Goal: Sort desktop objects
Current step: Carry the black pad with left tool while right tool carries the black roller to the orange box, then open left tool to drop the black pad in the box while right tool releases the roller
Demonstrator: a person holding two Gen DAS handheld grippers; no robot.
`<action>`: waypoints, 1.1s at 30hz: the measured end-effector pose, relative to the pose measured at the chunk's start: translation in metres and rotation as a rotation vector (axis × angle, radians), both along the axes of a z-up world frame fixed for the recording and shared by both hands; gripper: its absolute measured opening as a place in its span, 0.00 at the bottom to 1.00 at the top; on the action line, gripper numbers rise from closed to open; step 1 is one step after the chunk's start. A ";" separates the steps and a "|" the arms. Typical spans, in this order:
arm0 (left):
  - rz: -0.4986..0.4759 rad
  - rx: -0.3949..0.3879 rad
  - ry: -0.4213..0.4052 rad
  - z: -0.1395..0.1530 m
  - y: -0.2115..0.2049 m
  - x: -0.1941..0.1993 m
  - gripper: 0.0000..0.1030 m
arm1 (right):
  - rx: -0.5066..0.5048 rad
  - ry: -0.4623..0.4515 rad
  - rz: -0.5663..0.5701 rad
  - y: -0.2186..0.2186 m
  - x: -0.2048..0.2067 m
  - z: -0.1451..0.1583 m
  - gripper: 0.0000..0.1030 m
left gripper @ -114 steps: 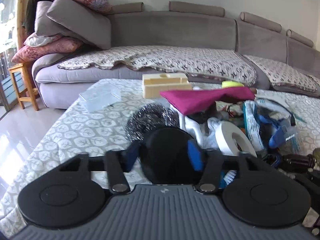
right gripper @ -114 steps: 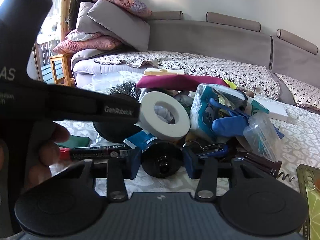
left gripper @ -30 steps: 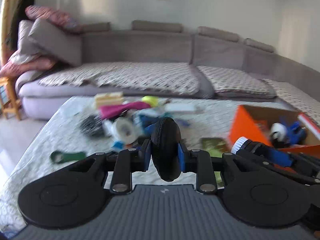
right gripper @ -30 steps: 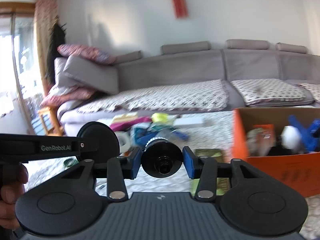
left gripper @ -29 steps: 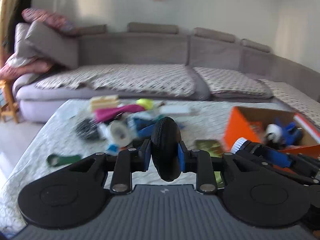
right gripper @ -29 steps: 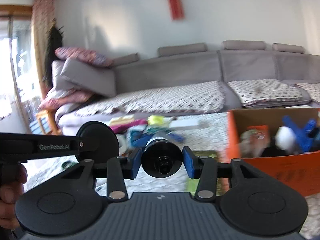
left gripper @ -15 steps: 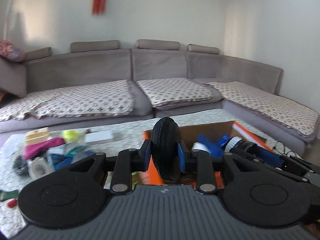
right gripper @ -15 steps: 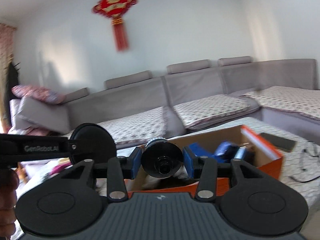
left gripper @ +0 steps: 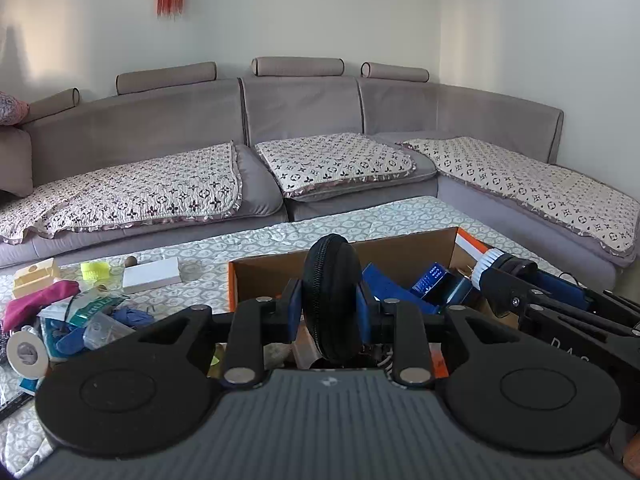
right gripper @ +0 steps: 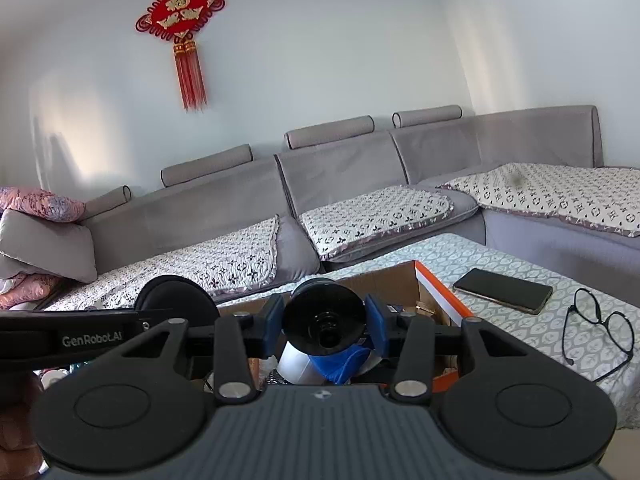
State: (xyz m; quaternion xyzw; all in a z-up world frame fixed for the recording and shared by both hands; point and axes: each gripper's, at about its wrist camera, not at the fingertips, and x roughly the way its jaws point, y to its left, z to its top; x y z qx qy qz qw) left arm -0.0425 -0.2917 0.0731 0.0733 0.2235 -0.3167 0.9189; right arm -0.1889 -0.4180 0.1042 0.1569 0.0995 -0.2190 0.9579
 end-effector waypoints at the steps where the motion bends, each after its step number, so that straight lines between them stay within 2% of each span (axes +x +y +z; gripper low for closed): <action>1: 0.003 0.004 -0.002 -0.001 -0.002 0.000 0.27 | 0.003 0.003 0.001 -0.002 0.001 -0.001 0.41; 25: 0.029 0.048 0.011 -0.003 -0.020 0.002 0.28 | 0.026 0.086 -0.056 -0.018 0.006 -0.010 0.42; 33: 0.042 0.061 0.041 -0.002 -0.027 0.011 0.28 | 0.039 0.119 -0.067 -0.026 0.019 -0.011 0.42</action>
